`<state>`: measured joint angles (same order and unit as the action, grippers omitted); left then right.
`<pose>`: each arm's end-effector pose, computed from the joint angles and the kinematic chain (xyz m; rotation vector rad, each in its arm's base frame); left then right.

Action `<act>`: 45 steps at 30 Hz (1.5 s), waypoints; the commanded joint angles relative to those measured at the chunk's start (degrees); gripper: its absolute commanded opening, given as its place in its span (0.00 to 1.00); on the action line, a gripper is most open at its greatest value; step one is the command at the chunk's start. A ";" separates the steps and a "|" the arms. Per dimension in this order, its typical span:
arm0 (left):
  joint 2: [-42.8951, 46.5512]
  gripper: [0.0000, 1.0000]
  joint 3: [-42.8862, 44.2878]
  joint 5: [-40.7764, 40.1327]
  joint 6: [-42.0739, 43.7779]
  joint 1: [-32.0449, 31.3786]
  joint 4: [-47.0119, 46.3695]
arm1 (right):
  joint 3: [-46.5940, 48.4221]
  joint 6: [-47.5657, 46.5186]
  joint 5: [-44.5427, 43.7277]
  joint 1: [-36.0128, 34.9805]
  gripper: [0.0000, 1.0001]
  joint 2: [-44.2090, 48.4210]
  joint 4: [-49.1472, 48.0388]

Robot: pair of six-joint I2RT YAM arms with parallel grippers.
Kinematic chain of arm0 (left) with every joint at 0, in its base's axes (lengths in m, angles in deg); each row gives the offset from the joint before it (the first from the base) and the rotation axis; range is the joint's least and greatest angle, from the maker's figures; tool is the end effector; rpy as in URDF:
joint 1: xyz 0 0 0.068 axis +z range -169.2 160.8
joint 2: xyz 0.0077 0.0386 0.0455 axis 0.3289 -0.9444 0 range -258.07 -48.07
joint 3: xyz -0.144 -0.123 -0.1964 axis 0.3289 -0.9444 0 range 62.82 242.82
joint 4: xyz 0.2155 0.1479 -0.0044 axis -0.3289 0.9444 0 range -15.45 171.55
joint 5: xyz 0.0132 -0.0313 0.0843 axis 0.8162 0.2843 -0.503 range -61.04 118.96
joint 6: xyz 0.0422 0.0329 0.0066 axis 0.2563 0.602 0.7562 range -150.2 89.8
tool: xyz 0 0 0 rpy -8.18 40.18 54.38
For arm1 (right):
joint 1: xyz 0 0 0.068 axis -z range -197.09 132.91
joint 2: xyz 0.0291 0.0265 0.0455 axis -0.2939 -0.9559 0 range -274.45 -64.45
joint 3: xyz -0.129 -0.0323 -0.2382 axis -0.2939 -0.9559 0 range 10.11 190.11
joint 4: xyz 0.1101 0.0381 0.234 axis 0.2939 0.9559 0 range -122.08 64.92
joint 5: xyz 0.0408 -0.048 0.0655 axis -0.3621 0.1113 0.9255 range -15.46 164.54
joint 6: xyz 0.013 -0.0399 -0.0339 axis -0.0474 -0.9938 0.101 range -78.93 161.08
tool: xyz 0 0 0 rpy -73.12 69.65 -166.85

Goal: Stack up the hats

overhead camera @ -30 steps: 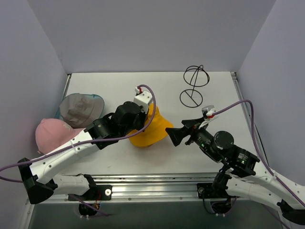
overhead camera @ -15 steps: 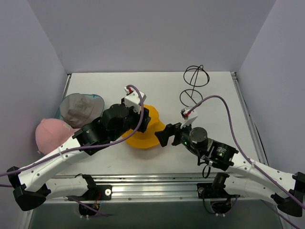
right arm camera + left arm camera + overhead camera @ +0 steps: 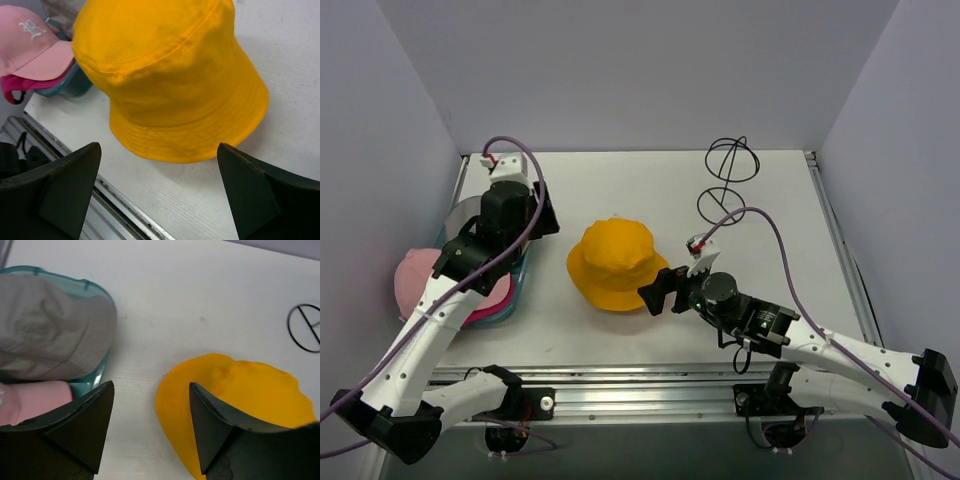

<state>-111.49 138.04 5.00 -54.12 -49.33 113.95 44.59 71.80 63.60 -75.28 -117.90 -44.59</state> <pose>0.2008 -0.0999 0.4091 -0.1480 2.0066 -0.1719 0.1228 0.1852 0.2904 -0.2742 1.7629 0.9906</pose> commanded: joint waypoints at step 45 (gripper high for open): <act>-5.14 0.02 -6.49 3.49 1.60 54.74 6.39 | -0.29 -0.49 7.86 -0.34 0.98 11.35 -3.66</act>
<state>-119.86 129.91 8.25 -52.33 4.98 122.26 43.74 71.49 71.33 -75.30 -106.52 -45.73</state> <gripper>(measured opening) 0.039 0.980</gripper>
